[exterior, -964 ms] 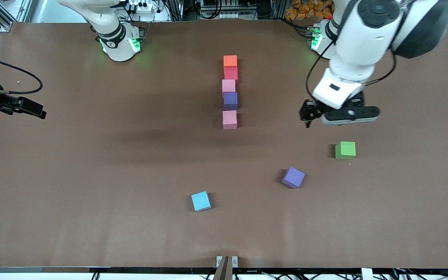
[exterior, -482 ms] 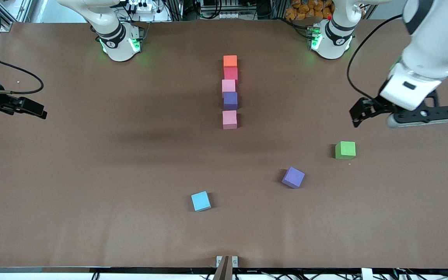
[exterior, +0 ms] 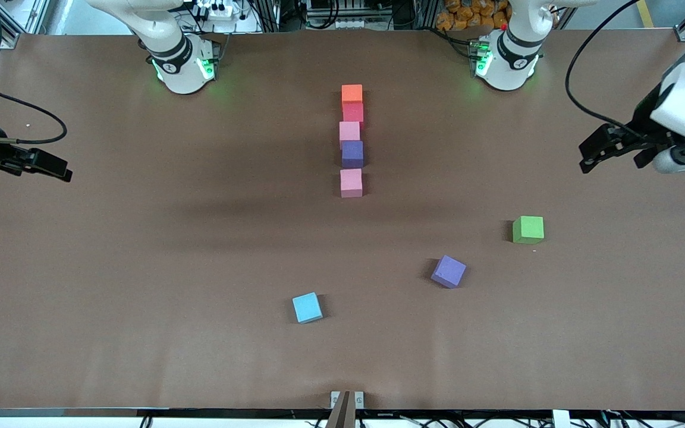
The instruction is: Arrange blocks into number 1
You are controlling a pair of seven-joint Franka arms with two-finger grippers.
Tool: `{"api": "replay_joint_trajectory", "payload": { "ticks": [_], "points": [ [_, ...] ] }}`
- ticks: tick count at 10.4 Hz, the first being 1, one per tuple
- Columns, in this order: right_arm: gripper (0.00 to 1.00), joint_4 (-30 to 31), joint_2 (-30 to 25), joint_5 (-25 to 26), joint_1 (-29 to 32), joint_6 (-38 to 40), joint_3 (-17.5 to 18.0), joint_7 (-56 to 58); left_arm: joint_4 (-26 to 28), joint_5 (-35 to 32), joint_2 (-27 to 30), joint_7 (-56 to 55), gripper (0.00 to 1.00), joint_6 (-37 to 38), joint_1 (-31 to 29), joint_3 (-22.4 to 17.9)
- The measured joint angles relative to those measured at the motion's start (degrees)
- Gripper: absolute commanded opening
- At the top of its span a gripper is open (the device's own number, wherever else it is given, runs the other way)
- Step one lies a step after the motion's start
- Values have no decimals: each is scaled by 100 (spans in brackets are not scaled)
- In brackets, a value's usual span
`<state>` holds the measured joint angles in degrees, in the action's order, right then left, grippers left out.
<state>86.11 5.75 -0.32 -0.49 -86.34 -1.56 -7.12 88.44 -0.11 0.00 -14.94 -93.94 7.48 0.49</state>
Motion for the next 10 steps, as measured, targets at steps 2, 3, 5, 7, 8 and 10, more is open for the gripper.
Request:
{"api": "replay_joint_trajectory", "payload": {
  "ticks": [2,3,5,7,8,10],
  "points": [
    [100,0,0,0,1,0,-1,0,-54,161,0,10,100,145,7,-149],
    [100,0,0,0,1,0,-1,0,-60,166,0,16,100,190,12,-171],
    [100,0,0,0,1,0,-1,0,-61,166,-1,34,100,233,76,-171],
    [100,0,0,0,1,0,-1,0,-65,166,-1,494,100,235,83,-197],
    [100,0,0,0,1,0,-1,0,-67,166,-1,691,100,239,83,-215],
    [100,0,0,0,1,0,-1,0,-76,166,-1,814,100,378,83,-236]
  ]
}}
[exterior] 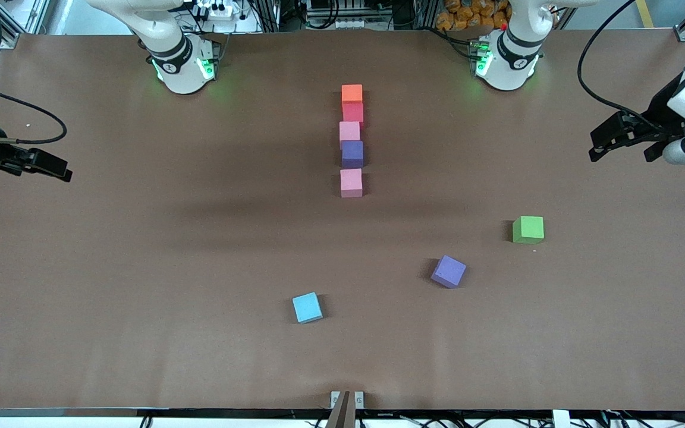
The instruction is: Arrange blocks into number 1
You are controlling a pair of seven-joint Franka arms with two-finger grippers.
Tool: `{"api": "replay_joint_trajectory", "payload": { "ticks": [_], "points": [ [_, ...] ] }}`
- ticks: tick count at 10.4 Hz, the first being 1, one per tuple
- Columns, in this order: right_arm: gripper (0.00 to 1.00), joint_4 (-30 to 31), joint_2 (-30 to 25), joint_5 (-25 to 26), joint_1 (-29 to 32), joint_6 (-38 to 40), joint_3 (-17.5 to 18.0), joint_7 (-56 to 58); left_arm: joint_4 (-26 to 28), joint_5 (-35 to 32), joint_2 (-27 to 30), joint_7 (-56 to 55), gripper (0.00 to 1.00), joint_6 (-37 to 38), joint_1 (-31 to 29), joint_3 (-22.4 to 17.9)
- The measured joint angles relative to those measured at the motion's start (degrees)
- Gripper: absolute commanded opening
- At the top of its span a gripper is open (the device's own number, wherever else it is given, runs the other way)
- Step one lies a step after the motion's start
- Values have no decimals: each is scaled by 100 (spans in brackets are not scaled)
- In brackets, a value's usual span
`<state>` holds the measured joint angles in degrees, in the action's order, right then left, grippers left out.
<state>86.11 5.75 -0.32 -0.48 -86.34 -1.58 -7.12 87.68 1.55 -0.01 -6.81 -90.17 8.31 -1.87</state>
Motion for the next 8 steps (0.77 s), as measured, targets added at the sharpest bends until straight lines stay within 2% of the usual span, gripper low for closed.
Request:
{"api": "replay_joint_trajectory", "payload": {
  "ticks": [8],
  "points": [
    [100,0,0,0,0,0,-1,0,-21,-36,0,130,100,184,2,-94]
  ]
}}
